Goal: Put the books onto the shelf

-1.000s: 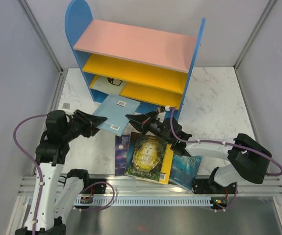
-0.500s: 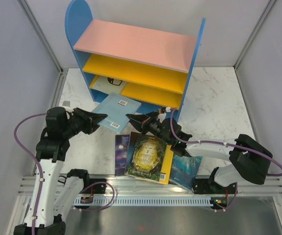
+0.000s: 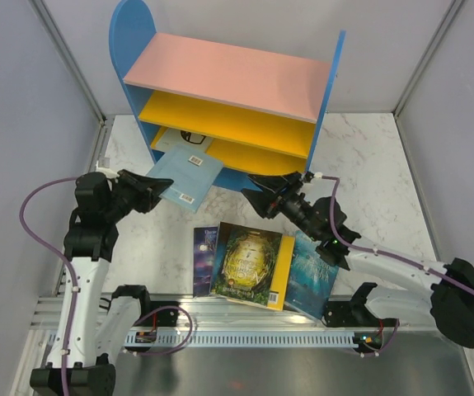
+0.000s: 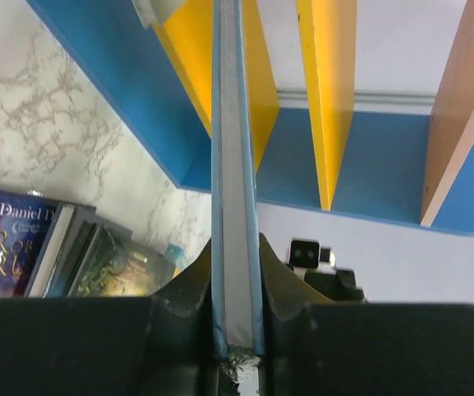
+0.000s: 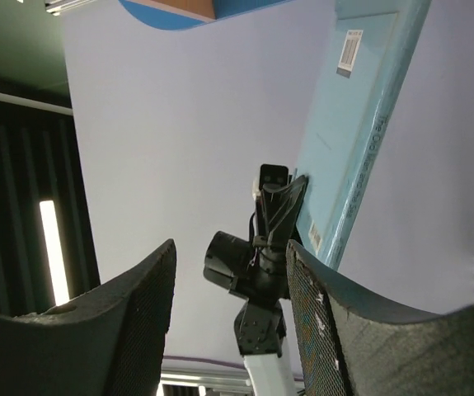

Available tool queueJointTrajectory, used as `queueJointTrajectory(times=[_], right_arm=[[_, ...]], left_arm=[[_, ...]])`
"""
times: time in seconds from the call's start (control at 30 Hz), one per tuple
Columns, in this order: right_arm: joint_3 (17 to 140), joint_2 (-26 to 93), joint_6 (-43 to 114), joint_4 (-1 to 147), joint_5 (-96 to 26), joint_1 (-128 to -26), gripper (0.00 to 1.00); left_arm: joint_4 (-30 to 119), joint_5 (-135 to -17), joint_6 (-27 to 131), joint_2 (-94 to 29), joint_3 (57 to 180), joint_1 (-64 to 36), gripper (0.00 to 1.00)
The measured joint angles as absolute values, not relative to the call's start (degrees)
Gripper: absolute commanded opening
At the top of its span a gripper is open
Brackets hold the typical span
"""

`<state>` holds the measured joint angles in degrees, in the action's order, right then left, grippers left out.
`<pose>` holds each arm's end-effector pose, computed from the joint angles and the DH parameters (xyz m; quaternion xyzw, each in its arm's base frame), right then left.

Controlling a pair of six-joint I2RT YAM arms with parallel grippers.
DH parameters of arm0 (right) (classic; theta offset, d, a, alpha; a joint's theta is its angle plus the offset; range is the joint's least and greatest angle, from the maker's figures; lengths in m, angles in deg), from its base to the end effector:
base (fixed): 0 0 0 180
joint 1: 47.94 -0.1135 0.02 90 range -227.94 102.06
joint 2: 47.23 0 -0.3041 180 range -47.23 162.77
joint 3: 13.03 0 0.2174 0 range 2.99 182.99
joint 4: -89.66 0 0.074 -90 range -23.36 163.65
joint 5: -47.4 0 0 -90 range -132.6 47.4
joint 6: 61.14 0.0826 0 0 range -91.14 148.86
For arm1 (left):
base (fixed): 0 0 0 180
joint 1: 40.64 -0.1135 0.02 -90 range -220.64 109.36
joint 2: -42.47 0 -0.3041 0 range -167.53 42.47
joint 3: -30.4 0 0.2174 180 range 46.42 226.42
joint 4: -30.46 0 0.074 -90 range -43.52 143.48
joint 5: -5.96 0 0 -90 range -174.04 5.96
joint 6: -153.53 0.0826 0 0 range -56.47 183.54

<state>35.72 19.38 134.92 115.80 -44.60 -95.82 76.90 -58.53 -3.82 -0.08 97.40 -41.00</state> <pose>0.1773 0.1917 0.3485 0.3296 0.5652 0.7342 0.1816 0.1318 -0.0347 0.3535 -0.3479 0.7402 -0.4537 0.3539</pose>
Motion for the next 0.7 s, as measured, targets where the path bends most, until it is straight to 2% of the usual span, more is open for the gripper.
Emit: queueJointTrajectory(times=[0.2,0.4,0.7], right_arm=[[28.7,7.9,134.5,111.4,-43.5,-92.4,0.61],[25.9,1.3,133.9,106.2,-41.4,-88.5,0.61],[25.6,-0.5,133.8,103.1,-37.6,-86.0,0.58]], left_arm=[[67.1,-57.5,-4.5,-0.9,92.5,-45.1,0.02],[54.9,-56.9,-8.3,-2.8,85.3,-45.4,0.02],[37.2,-56.8,-13.0,-17.6,82.9,-45.4,0.02]])
